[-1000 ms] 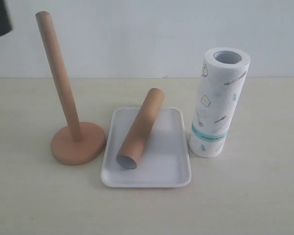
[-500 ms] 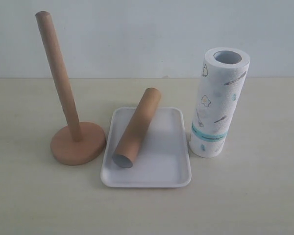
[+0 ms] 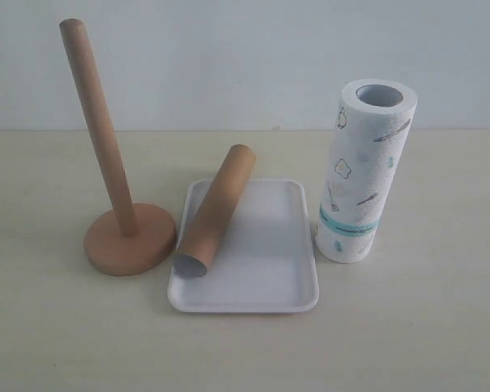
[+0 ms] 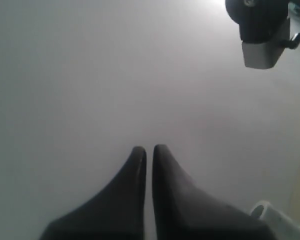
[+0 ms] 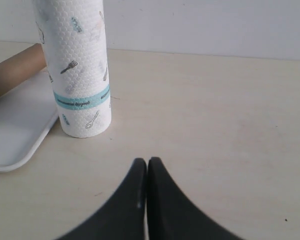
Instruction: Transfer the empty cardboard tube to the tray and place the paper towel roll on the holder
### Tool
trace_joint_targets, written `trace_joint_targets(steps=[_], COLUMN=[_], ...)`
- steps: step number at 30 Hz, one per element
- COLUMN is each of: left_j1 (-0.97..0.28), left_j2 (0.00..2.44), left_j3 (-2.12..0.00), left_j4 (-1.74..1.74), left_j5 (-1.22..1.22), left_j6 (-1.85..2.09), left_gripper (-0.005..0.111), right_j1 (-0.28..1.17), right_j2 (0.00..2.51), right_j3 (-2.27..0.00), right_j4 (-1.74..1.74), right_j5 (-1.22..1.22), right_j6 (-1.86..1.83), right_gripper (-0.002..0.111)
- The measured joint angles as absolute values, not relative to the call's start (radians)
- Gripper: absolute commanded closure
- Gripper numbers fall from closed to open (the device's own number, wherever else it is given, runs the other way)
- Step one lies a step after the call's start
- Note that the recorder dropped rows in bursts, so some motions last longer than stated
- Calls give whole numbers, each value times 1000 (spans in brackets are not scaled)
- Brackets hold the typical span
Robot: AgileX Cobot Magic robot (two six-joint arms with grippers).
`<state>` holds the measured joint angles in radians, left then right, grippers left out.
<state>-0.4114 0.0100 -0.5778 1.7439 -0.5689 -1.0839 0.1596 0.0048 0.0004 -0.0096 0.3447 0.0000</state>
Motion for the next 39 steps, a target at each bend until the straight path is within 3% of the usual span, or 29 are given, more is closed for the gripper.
trace_joint_targets(steps=[7, 12, 17, 20, 26, 34, 39], left_j1=[-402, -402, -402, -402, -402, -396, -240], left_j2=[5, 5, 5, 7, 2, 2, 2], left_j3=[-578, -566, -483, -390, -263, -152, -75], left_j4=[1744, 1728, 1439, 991, 68, -78, -72], left_j5=[-569, -573, -543, -425, 67, 147, 151], left_j6=[-998, -1292, -1421, -1119, -226, 79, 87], left_gripper=[103, 103, 103, 103, 103, 103, 103], right_j1=[160, 160, 160, 160, 160, 160, 160], right_j2=[5, 5, 5, 5, 5, 5, 5], right_j3=[0, 0, 0, 0, 0, 0, 0], right_j4=[-10, -10, -10, -10, -10, -10, -10], right_j5=[345, 345, 345, 345, 345, 345, 345], right_j6=[0, 0, 0, 0, 0, 0, 0], right_gripper=[109, 109, 109, 109, 109, 109, 109])
